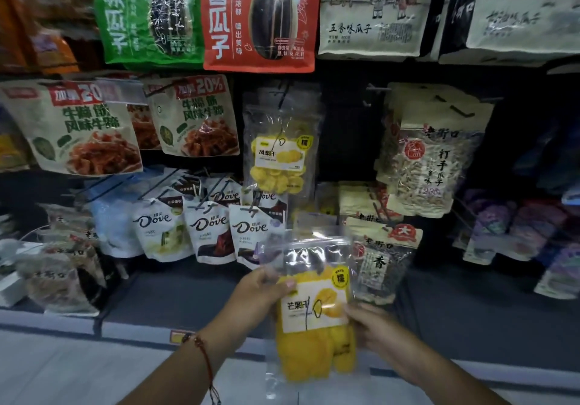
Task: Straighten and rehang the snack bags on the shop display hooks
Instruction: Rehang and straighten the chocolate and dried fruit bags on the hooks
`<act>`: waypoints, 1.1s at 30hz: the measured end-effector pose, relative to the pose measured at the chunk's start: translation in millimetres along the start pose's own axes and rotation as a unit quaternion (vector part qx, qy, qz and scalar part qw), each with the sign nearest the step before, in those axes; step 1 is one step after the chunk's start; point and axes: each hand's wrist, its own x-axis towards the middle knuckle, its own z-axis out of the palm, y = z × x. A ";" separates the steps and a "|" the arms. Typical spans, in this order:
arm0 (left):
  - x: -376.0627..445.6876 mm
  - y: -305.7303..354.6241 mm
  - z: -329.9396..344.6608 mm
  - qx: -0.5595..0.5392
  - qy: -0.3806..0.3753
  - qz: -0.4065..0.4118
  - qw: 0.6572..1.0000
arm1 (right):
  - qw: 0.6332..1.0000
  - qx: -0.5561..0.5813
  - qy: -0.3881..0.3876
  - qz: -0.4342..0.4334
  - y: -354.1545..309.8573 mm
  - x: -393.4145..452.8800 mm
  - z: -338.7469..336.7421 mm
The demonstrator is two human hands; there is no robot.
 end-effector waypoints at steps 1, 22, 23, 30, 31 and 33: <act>1.6 -3.6 0.2 0.019 -0.008 -0.001 1.000 | 1.000 -0.019 0.006 -0.016 -0.9 0.7 -0.8; 113.5 -17.0 35.0 -0.066 0.124 0.017 0.990 | 0.976 -0.060 0.193 -0.076 -20.1 117.0 3.2; 120.1 -17.0 36.9 -0.063 0.128 0.015 0.990 | 0.977 -0.054 0.196 -0.070 -20.0 122.8 2.4; 149.8 -6.9 46.4 -0.070 0.140 0.058 0.986 | 0.969 0.006 0.235 -0.082 -38.5 149.6 -9.0; 151.8 -3.7 45.9 -0.069 0.136 0.068 0.986 | 0.966 0.008 0.240 -0.099 -42.2 150.6 -9.9; 155.4 2.3 42.9 -0.071 0.129 0.090 0.985 | 0.961 0.010 0.244 -0.131 -48.1 151.8 -10.5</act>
